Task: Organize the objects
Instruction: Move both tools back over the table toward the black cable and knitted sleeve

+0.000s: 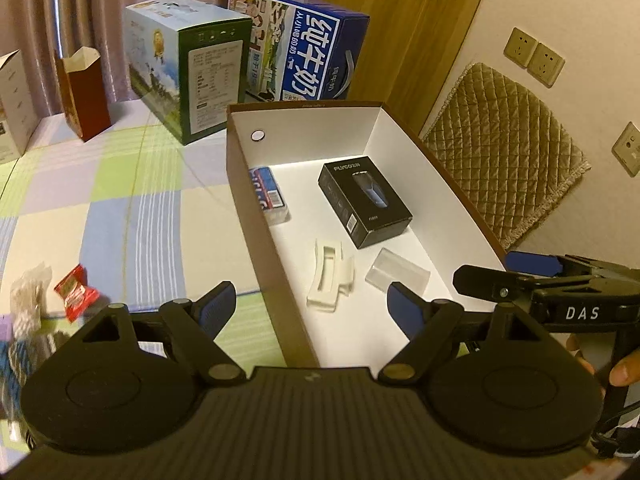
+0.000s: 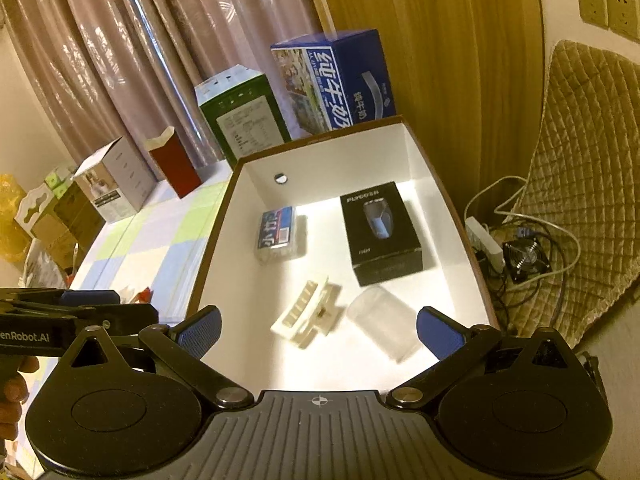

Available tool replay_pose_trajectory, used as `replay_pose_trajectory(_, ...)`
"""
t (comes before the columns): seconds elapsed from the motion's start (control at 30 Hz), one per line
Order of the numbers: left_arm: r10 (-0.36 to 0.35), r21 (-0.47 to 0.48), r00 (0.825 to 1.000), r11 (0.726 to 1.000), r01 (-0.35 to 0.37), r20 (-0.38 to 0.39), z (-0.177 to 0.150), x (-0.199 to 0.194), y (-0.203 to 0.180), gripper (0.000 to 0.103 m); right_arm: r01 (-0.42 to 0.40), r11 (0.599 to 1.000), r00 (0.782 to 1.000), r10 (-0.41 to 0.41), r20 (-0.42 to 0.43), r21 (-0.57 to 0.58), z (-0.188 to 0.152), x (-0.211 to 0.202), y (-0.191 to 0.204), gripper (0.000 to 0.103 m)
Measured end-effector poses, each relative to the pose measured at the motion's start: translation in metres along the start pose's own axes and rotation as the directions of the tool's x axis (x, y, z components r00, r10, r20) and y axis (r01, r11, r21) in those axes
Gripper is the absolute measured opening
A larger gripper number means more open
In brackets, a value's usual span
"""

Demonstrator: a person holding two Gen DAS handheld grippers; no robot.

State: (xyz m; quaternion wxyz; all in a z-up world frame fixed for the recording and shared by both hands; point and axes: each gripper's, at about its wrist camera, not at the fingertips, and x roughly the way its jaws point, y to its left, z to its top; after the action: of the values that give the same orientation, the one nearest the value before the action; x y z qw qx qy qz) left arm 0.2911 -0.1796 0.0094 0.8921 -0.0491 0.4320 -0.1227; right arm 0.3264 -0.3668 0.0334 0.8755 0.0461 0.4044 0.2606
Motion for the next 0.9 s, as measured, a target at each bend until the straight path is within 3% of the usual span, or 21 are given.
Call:
replay_pose_trajectory(0.63, 0.023, -0.034, 0.999, 0.999, -0.024, -0.026, -0.065, -0.048, 0.024, 0.080, -0.017, 0.999, 0.999, 0.015, -0.052, -0.033, -0.050, -0.022, 0.043, 0.101)
replay_pose_trajectory(0.9, 0.065, -0.054, 0.997, 0.996, -0.068, -0.041, -0.087, -0.067, 0.049, 0.080, -0.081, 0.994, 0.992, 0.074, -0.101, -0.070, -0.069, -0.012, 0.077, 0.101)
